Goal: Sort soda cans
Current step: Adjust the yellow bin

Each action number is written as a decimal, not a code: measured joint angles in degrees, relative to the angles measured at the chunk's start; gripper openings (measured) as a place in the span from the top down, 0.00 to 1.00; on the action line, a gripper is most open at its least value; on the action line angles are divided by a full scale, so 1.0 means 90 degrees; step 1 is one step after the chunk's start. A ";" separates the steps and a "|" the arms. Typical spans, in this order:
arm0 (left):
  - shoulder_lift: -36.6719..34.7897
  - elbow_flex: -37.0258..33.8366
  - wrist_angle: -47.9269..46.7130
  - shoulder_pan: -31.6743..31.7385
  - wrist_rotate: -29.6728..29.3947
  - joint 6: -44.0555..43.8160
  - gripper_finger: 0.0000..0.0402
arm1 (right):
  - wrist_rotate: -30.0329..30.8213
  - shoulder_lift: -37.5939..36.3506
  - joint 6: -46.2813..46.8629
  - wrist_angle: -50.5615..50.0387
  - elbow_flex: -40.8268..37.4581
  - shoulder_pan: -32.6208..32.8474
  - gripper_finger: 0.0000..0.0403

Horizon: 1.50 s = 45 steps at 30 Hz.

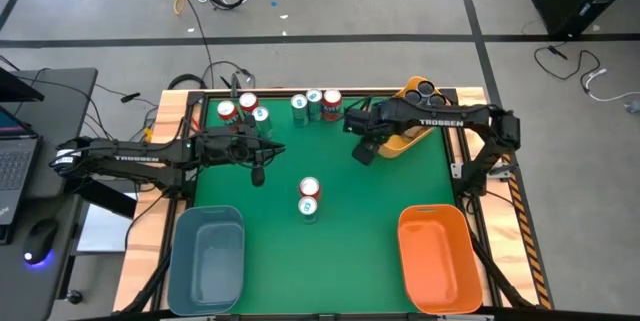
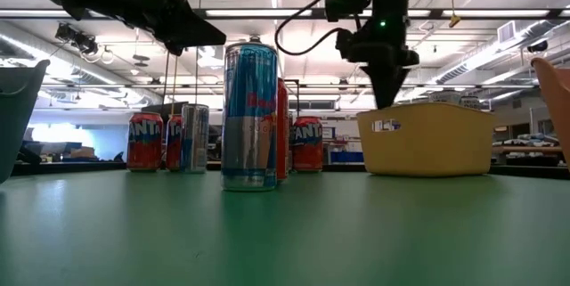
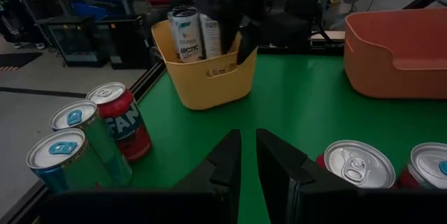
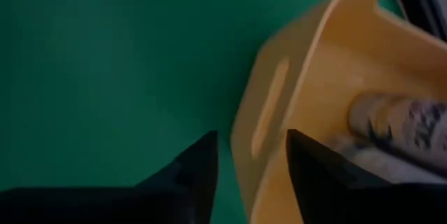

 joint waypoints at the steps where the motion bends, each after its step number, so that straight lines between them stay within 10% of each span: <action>1: 0.0000 0.0000 -0.0001 0.0000 0.0000 0.0000 0.87 | 0.0003 0.0000 0.0068 0.0159 0.0000 -0.0061 0.57; 7: 0.0001 -0.0001 -0.0005 0.0000 0.0000 0.0000 0.87 | 0.0044 0.0007 0.0830 0.0783 0.0000 -0.0352 0.54; 19: 0.0001 0.0000 -0.0093 0.0000 0.0008 -0.0071 0.87 | 0.0155 0.0294 0.0843 0.1125 -0.0040 -0.0494 0.83; 45: 0.0001 0.0000 -0.0165 0.0000 0.0032 -0.0160 0.87 | -0.0033 0.0236 -0.2345 -0.0297 -0.0022 0.0549 0.98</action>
